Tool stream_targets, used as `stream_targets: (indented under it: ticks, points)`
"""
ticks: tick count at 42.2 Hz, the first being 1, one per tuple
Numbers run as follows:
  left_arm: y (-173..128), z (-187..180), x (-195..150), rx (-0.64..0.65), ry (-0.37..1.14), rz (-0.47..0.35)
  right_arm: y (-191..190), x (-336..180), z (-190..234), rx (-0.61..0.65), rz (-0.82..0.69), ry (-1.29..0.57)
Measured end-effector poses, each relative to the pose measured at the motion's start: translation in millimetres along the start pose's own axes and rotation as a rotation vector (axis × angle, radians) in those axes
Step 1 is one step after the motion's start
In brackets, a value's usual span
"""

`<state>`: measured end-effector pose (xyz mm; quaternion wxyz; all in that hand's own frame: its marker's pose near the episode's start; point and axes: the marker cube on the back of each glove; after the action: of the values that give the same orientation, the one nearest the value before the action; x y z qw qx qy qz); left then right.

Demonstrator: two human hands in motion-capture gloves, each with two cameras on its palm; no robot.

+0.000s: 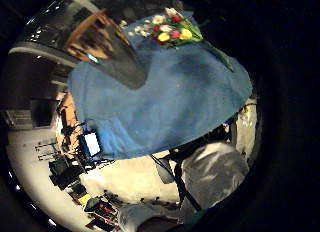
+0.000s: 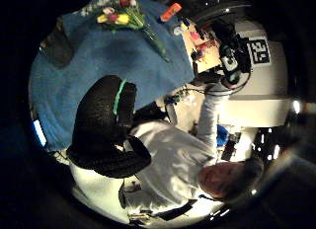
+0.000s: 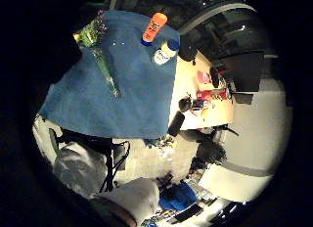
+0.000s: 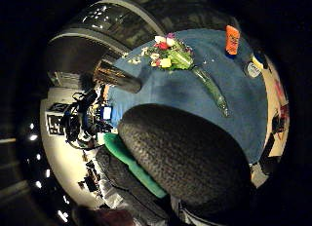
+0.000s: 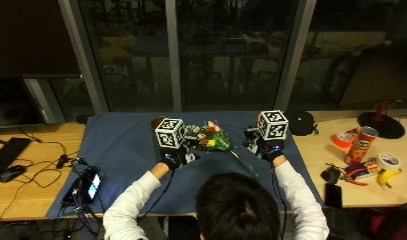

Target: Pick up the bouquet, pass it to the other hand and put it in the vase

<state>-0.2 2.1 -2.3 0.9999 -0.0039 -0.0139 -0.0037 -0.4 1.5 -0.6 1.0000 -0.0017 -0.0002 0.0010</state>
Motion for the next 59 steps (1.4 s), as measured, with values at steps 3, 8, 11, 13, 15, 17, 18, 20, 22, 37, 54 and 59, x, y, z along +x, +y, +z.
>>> stream_targets:
  ticks: [3,8,11,13,15,17,18,20,22,37,54,59]
  points:
    - [4.0,-4.9,0.3,-0.006,-0.032,-0.006,2.5,-0.1,-1.1,-0.001,0.004,0.000]
    - [12.4,-16.9,-0.1,0.033,-0.073,-0.019,4.7,-1.7,-3.4,0.012,0.000,-0.014]
    - [16.2,-19.6,-2.9,0.050,-0.099,-0.030,4.0,-3.1,-3.7,0.024,-0.016,-0.022]
    - [18.0,-19.9,-5.5,0.058,-0.118,-0.036,3.7,-5.1,-4.0,0.024,-0.027,-0.024]
    - [18.5,-18.7,-8.7,0.066,-0.132,-0.042,3.9,-8.3,-4.4,0.012,-0.036,-0.023]
    - [19.0,-16.2,-12.3,0.072,-0.138,-0.049,4.9,-12.4,-4.8,-0.012,-0.045,-0.017]
    - [19.8,-15.0,-13.7,0.073,-0.140,-0.052,6.0,-14.5,-5.3,-0.026,-0.050,-0.013]
    - [22.4,-13.9,-14.9,0.076,-0.141,-0.055,9.4,-18.3,-7.3,-0.053,-0.055,-0.001]
    - [25.9,-14.9,-13.8,0.086,-0.138,-0.052,13.9,-20.8,-10.8,-0.075,-0.056,0.014]
    - [34.9,0.8,-8.9,0.104,-0.137,-0.066,4.9,-11.7,-29.3,-0.188,0.109,-0.034]
    - [26.7,25.0,-11.3,0.059,-0.051,-0.013,-75.1,41.6,75.5,-0.216,0.454,-0.216]
    - [26.1,22.3,-13.5,0.055,0.001,-0.021,-61.3,27.6,107.0,-0.281,0.525,-0.323]
